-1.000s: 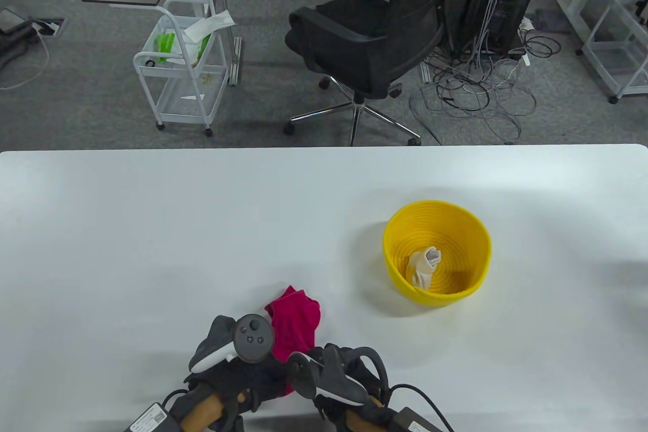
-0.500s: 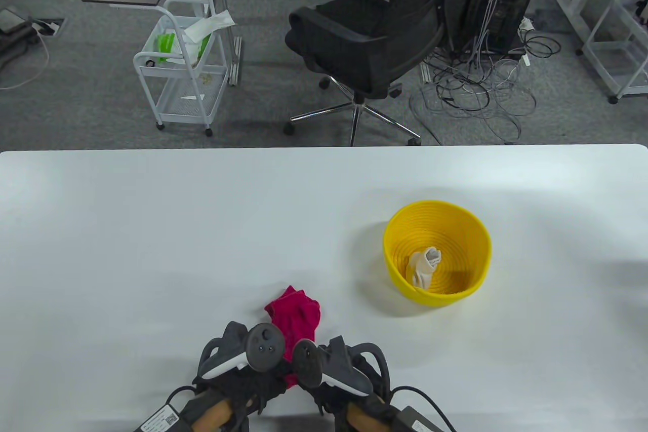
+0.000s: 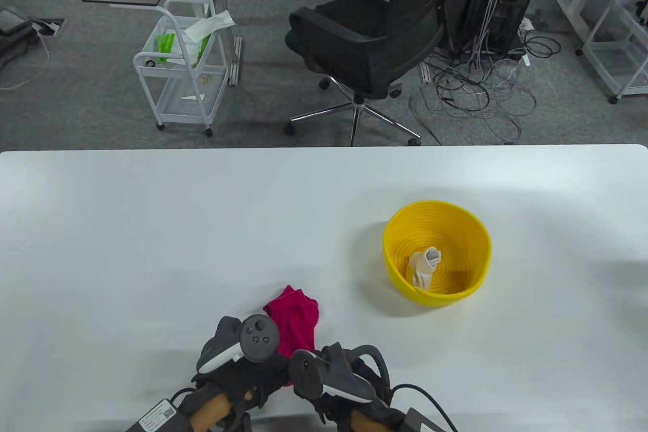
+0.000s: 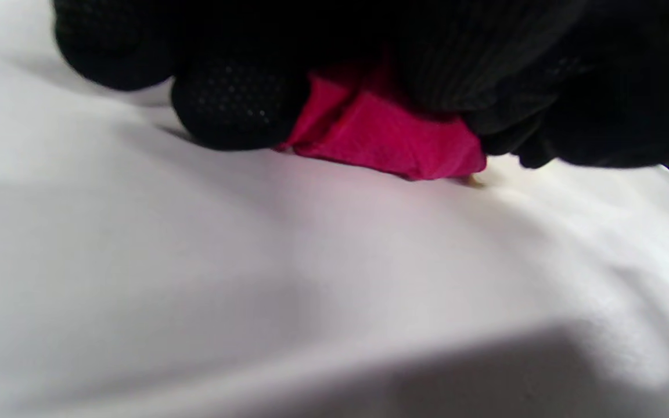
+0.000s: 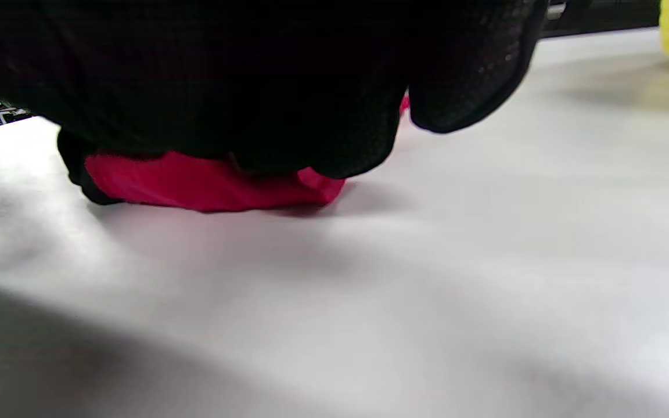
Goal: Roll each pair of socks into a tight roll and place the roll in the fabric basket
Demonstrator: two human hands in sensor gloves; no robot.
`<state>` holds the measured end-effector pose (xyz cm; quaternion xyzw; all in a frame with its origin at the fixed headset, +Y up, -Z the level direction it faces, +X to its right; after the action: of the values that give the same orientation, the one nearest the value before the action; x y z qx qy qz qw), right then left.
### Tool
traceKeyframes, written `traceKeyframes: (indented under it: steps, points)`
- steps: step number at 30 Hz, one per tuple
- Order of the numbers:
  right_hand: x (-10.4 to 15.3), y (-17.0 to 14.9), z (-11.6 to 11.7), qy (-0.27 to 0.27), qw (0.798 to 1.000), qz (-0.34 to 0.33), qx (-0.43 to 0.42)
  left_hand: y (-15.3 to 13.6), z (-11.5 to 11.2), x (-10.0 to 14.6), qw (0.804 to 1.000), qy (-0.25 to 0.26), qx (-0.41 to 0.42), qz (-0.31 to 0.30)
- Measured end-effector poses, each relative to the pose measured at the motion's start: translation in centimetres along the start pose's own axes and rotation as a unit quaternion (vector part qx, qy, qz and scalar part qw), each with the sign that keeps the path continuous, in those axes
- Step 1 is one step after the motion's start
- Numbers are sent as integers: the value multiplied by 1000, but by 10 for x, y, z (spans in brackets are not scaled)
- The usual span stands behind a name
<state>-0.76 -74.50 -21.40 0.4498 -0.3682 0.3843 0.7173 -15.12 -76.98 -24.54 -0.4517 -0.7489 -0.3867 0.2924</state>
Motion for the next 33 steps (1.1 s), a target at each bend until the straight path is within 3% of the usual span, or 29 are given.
traceKeyframes:
  steps: [11,15,23,33]
  points:
    - [-5,-2,9,4,1000,26,-8,3,5,7,999,17,-26,18]
    - [-7,-2,10,-8,999,39,-16,3,16,17,997,52,-38,41]
    - [-9,0,11,-24,998,54,11,2,7,13,997,10,-56,43]
    - [-12,2,13,-54,996,60,46,4,3,5,997,20,-69,40]
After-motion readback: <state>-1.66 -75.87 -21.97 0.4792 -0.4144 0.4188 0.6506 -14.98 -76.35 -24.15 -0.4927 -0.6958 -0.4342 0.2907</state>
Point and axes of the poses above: the tracker on the back of each hand, its own y axis roughly to the thumb side, its own x axis roughly from the fingertips to the wrist, z = x × y, the point moved 1 cm from there along -x, roughly from the wrist to the fingertips, and after that the axes turned 9 degrees about -x, right-handed, at the moved point
